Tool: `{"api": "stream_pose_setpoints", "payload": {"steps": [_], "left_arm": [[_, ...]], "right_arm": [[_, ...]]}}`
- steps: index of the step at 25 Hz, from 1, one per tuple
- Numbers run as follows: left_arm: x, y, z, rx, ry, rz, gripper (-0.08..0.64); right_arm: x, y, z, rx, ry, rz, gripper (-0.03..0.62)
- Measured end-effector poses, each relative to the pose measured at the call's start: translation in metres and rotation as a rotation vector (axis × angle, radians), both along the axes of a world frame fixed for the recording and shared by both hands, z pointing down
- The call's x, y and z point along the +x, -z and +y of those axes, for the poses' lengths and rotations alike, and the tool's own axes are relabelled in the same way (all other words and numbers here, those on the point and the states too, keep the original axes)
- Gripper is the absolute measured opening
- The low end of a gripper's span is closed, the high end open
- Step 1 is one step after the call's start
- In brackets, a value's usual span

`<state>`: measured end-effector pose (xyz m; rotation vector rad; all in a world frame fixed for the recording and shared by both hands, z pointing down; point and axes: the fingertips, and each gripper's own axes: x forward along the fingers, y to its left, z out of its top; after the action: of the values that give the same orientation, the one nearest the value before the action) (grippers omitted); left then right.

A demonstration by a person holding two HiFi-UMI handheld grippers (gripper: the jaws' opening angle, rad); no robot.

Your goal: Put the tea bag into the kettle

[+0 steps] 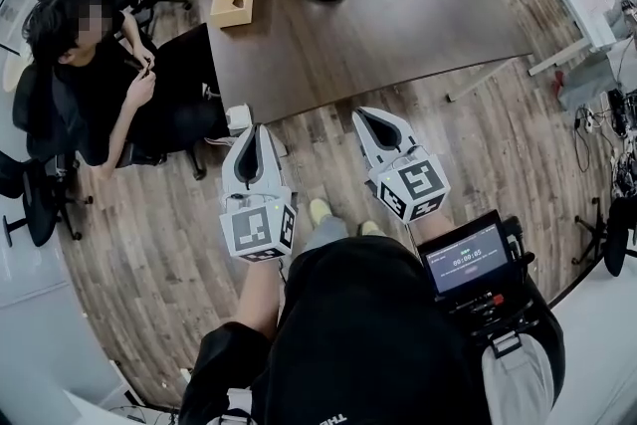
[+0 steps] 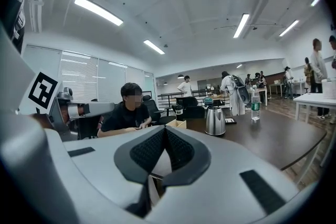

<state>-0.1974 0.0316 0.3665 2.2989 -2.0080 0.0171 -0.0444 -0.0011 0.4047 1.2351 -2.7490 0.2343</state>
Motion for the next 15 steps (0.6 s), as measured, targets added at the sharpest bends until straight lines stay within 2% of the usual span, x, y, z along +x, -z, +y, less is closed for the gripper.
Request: {"api": "stream_pose_setpoints", "payload": {"steps": [10,15], "left_arm": [[-0.018,0.001,-0.016,0.004,-0.024,0.004,-0.014],[-0.014,0.008,-0.027,0.015,-0.044,-0.005,-0.014]], "right_arm": [[-0.015,0.008,-0.015,0.023,-0.033,0.005,0.006],[-0.011,0.018,-0.026,0.041,-0.051,-0.006,0.006]]}}
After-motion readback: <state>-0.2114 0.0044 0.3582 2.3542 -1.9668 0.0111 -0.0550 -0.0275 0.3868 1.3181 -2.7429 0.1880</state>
